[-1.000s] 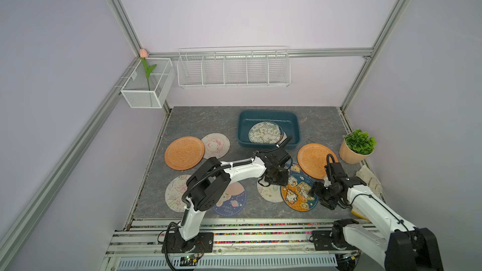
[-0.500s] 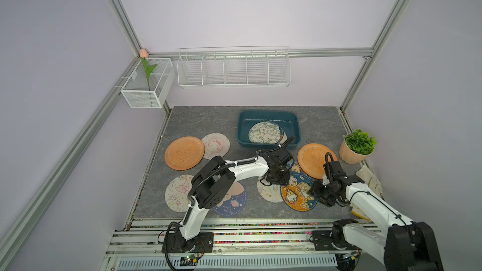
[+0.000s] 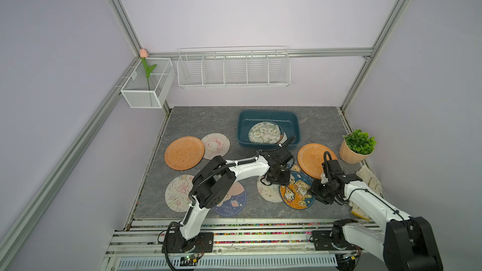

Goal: Put the coasters into the storage box
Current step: Pick up the coaster from the center of the board.

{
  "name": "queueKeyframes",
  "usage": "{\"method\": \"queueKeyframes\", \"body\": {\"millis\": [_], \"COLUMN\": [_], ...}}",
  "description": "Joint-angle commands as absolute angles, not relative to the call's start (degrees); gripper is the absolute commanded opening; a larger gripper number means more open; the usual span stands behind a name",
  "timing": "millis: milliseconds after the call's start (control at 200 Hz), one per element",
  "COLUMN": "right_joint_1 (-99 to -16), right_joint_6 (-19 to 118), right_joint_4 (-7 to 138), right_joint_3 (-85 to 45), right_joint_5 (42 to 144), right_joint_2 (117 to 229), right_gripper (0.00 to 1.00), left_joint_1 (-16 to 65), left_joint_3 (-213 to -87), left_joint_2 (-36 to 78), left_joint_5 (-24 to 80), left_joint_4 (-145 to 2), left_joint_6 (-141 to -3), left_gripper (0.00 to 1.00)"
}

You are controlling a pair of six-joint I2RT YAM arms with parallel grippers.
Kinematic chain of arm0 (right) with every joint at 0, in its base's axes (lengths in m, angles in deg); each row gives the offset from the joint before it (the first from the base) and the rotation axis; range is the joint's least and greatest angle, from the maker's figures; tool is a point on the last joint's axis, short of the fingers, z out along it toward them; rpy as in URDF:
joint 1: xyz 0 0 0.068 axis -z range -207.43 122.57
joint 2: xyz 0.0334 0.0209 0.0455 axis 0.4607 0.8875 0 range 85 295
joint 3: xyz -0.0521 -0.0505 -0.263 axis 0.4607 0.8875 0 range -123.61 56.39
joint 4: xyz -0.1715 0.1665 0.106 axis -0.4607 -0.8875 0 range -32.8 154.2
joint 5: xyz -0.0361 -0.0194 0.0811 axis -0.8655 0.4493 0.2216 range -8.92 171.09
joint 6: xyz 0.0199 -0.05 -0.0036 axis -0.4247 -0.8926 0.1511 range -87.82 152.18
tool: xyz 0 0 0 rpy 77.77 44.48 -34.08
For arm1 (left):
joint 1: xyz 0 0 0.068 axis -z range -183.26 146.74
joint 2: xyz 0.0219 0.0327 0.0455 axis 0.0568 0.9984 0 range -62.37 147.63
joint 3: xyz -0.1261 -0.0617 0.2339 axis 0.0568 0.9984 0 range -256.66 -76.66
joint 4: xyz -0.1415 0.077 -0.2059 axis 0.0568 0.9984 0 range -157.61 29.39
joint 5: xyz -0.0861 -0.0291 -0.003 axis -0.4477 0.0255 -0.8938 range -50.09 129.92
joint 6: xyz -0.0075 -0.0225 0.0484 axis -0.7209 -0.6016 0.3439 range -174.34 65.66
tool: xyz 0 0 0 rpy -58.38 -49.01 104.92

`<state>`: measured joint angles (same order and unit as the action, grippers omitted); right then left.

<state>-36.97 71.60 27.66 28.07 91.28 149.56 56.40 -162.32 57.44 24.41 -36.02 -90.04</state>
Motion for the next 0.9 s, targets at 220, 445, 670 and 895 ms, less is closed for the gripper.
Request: {"method": "queueKeyframes", "body": {"millis": [220,445,670,895], "right_joint_1": [-38.0,-38.0,-38.0,-38.0], "right_joint_6": [71.7,70.0,67.7,67.2], "right_joint_4": [29.3,26.4,23.2,23.7], "right_joint_3": [29.3,27.0,23.1,20.8], "right_joint_5": [91.9,91.7,92.0,93.2], "right_joint_2": [151.4,149.6,147.9,148.8], "right_gripper": [0.49,0.66,0.80,0.82], "left_joint_1": [56.8,55.7,51.2,46.6], "left_joint_3": [-164.0,-164.3,-162.9,-164.4], "left_joint_2": [57.9,55.2,48.9,44.4], "left_joint_5": [23.7,23.0,20.9,17.9], "left_joint_4": [-34.5,-35.3,-36.8,-36.2], "left_joint_6": [-89.0,-89.8,-90.1,-87.6], "left_gripper": [0.24,0.02,0.00,0.00]}}
